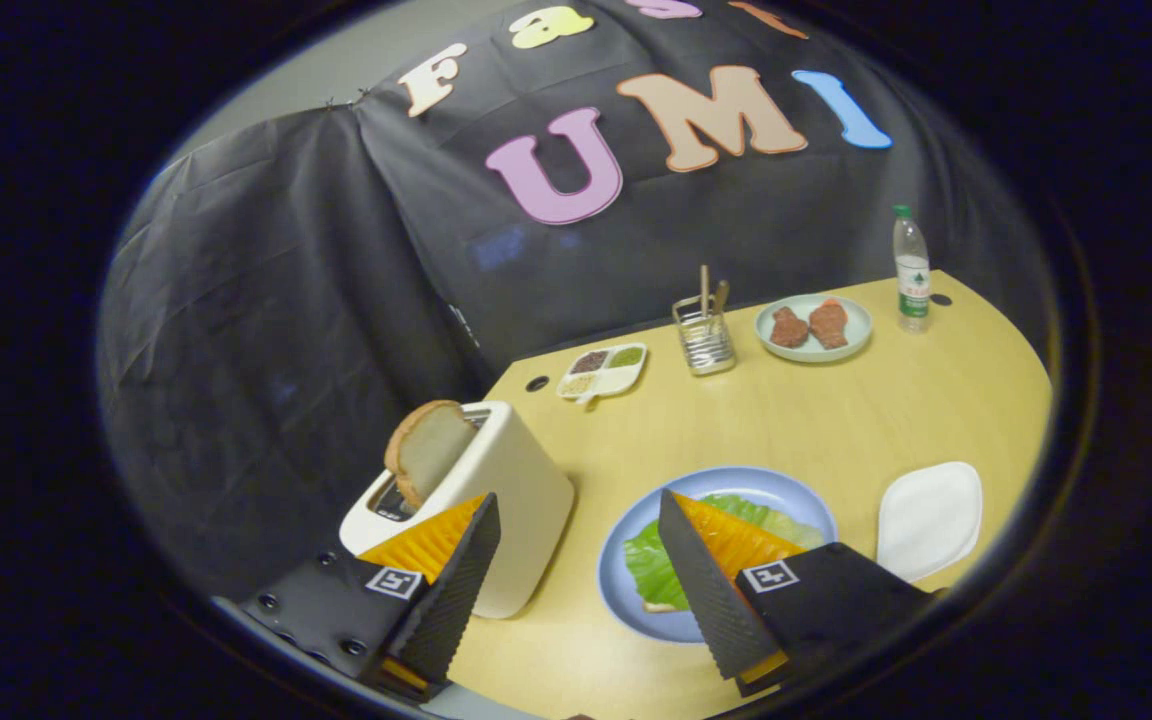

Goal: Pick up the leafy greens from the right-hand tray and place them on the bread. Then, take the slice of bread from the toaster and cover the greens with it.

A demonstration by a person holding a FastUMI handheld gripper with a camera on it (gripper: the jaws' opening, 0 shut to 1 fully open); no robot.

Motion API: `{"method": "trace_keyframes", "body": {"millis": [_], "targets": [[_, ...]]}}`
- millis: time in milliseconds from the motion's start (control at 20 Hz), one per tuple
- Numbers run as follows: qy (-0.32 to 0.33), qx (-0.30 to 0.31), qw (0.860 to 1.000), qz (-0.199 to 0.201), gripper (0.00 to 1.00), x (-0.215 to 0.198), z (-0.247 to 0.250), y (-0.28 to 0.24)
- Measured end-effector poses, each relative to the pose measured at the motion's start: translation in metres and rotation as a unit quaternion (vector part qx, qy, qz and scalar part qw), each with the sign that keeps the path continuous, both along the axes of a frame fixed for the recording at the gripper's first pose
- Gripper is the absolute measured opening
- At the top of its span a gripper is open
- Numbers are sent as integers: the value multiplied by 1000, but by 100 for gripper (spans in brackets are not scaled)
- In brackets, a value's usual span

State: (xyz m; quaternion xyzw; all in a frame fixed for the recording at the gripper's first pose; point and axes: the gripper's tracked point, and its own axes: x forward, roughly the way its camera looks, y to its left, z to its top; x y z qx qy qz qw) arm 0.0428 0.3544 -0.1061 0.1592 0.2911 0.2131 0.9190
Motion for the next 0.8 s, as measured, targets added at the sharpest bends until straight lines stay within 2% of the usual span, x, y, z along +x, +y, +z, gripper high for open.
{"method": "trace_keyframes", "body": {"millis": [200, 350, 550, 750, 800], "targets": [[13, 32, 999, 42, 99, -3, 17, 58], [8, 33, 998, 61, 99, 3, 25, 93], [-2, 27, 997, 66, 98, 12, 29, 130], [-8, -2, 998, 62, 97, 17, 18, 144], [-9, -7, 998, 60, 90, 18, 16, 146]]}}
